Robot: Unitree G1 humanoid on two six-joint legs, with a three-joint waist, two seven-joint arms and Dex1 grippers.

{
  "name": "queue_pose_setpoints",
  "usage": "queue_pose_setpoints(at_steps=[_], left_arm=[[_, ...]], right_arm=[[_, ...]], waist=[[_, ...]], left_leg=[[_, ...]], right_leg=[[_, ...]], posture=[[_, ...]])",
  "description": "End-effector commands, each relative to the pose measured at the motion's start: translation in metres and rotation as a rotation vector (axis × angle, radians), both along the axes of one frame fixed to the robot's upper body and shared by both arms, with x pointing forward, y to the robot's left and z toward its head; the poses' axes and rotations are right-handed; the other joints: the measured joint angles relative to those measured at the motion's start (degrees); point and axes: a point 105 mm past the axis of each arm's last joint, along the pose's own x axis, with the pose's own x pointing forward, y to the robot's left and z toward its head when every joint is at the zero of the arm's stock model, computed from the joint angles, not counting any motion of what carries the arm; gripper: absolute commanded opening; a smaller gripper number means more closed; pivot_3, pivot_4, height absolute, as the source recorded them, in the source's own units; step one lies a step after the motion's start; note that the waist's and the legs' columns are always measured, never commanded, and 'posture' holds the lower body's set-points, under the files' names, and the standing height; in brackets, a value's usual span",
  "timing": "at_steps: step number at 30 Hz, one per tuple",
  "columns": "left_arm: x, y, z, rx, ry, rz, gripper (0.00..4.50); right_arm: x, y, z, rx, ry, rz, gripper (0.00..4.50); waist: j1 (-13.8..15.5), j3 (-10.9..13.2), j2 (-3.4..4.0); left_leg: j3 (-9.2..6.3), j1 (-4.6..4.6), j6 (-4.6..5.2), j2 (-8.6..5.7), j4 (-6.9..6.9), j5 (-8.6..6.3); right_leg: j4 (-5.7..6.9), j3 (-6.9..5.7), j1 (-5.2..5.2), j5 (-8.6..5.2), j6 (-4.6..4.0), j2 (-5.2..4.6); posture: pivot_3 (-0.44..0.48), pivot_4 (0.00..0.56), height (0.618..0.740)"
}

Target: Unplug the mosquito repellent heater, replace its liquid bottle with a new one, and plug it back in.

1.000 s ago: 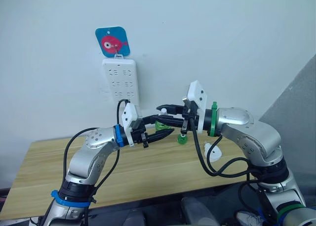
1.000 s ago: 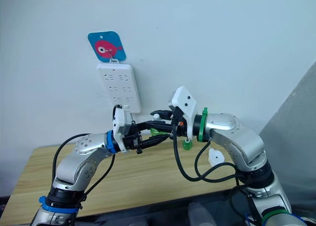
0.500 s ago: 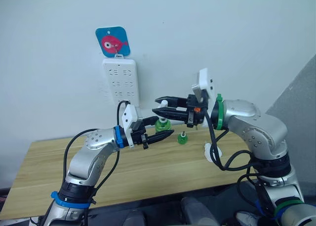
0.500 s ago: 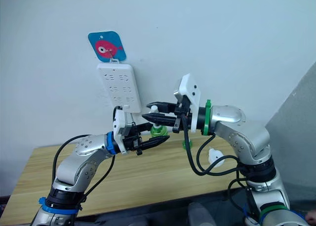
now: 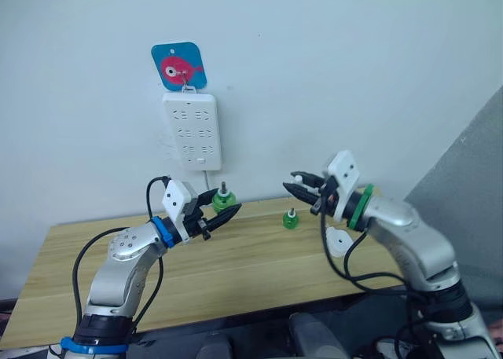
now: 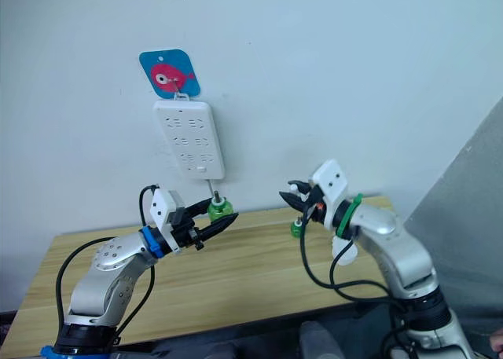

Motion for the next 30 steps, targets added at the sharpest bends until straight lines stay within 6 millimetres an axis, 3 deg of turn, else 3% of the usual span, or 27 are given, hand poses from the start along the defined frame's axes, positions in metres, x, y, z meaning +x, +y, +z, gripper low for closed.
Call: queue_pose_setpoints(at_steps=[1, 7, 15, 30], left_arm=[[-0.003, 0.009, 0.011, 0.023, -0.066, 0.041, 2.31], [-0.014, 0.006, 0.013, 0.033, -0.063, 0.023, 2.31], [-0.019, -0.002, 0.015, 0.052, -0.051, -0.028, 2.31], [-0.019, -0.002, 0.015, 0.07, -0.044, -0.045, 2.31]], right_arm=[[0.004, 0.0, -0.026, -0.034, -0.032, -0.077, 1.0], [0.011, -0.016, -0.087, -0.101, 0.089, -0.205, 1.0], [0.018, -0.027, -0.127, -0.141, 0.177, -0.267, 1.0], [0.039, -0.028, -0.148, -0.145, 0.163, -0.356, 1.0]], waist=[[0.1, 0.2, 0.0], [1.2, 1.5, 0.13], [1.4, 2.6, 0.21], [1.4, 3.8, 0.15]], left_leg=[[-0.01, 0.0, 0.0, 0.0, 0.0, 0.0], [0.03, 0.01, 0.0, 0.01, 0.03, 0.0], [0.04, 0.02, 0.0, 0.01, 0.02, 0.0], [0.05, 0.01, 0.0, 0.03, 0.01, 0.0]], right_leg=[[0.0, -0.01, 0.0, 0.0, 0.0, 0.0], [-0.01, 0.03, 0.02, -0.01, 0.0, 0.0], [-0.01, 0.03, 0.02, -0.01, 0.0, 0.01], [-0.02, 0.05, 0.0, -0.01, -0.01, 0.01]], posture=[[-0.121, 0.13, 0.728], [-0.1, 0.156, 0.728], [-0.1, 0.166, 0.728], [-0.101, 0.18, 0.728]])
